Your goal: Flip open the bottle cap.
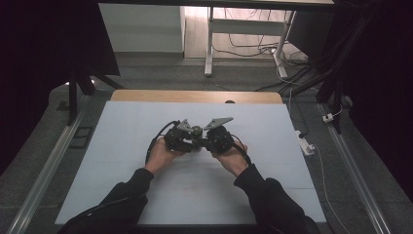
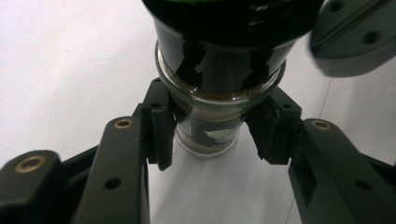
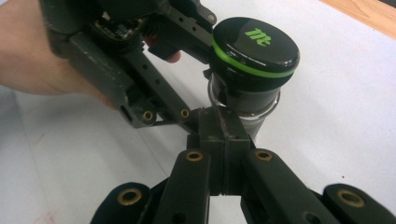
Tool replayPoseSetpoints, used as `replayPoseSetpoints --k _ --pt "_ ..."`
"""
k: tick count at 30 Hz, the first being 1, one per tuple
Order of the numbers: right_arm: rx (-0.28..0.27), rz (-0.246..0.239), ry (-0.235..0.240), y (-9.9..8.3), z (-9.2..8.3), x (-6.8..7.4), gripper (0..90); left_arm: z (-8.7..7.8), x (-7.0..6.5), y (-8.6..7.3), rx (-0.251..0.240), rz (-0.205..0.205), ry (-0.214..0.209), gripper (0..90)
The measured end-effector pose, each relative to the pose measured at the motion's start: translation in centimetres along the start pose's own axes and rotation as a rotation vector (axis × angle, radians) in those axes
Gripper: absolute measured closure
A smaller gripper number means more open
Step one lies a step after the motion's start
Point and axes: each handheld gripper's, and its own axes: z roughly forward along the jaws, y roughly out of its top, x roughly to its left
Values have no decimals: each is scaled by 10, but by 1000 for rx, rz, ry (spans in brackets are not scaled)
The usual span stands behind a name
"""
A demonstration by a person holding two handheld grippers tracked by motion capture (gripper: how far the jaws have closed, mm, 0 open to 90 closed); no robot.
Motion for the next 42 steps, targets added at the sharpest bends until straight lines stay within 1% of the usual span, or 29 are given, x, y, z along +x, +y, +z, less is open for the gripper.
replayPoseSetpoints --k 6,9,10,13,30,42 --pt "-2 16 2 0 3 -2 894 0 0 0 -1 -3 -1 538" --pt "-10 20 7 0 2 -2 893 0 0 0 2 -1 1 538" --pt "-13 24 9 0 2 -2 894 1 -1 0 -5 -9 2 538" --pt "-23 28 9 2 -1 -1 893 1 -1 0 -5 -9 2 538" --pt "-48 31 12 8 -9 0 893 1 -1 0 -7 -10 3 538" --pt "-75 55 5 14 -13 -6 894 1 -1 -1 -10 -16 4 539"
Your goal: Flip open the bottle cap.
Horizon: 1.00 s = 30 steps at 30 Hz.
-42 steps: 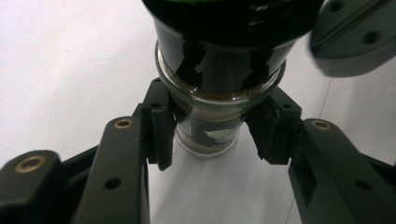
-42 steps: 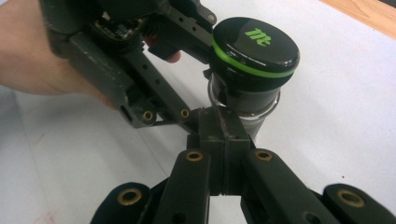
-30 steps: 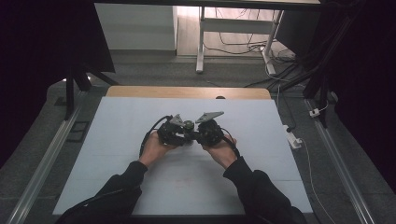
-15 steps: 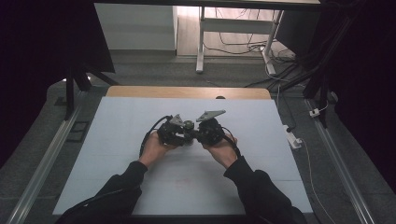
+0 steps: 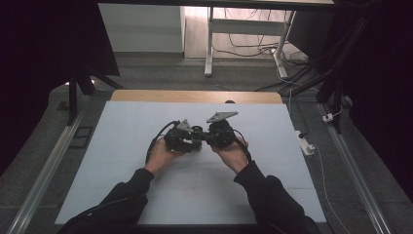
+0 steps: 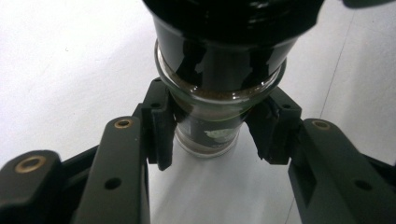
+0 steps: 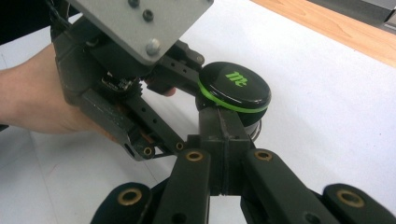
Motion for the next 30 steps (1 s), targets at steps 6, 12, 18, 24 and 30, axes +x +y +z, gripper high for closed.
replayPoseSetpoints --k 6,12,18,24,30 --pt "-13 4 -3 5 0 -1 894 0 0 0 5 1 2 539" --pt "-24 9 -6 10 2 -4 894 0 0 0 3 -2 1 539" --pt "-29 12 -14 14 3 -7 894 0 0 0 4 -1 2 539" --pt "-30 10 -23 18 6 -10 894 0 0 0 9 7 2 539" --pt "-43 23 -36 21 8 -17 894 0 0 0 10 7 2 538"
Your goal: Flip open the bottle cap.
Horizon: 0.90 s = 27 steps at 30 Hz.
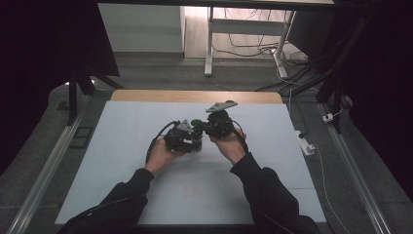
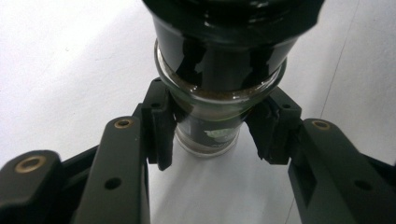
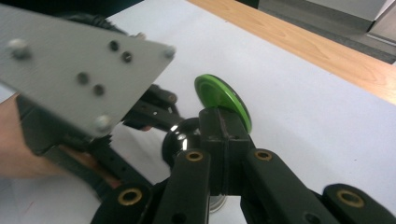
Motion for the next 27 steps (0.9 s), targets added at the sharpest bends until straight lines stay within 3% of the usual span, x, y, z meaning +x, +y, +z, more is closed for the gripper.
replayPoseSetpoints --k 5,14,27 --pt "6 16 0 -1 3 -6 894 0 0 0 -7 -7 1 538" --pt "-7 12 6 -4 -5 -3 860 0 1 3 8 -20 -7 524" --pt "-14 31 17 -8 -20 0 689 -12 -1 4 5 -60 -19 318"
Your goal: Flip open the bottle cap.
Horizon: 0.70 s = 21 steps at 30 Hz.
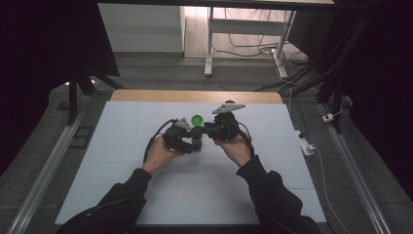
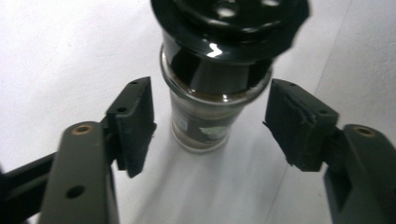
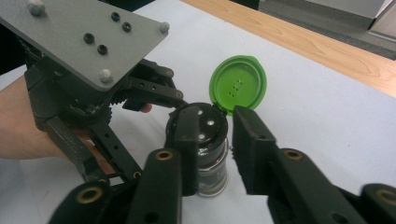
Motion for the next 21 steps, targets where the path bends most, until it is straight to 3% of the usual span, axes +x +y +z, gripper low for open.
replayPoseSetpoints --k 8,14,21 --pt "1 14 8 -5 -10 6 514 -17 -7 -8 8 -39 6 194" --pt "7 20 28 -13 -17 10 396 -33 -9 -13 -37 -104 -14 138" --pt "17 13 43 -20 -25 16 274 -49 -14 -20 -54 -139 -28 52"
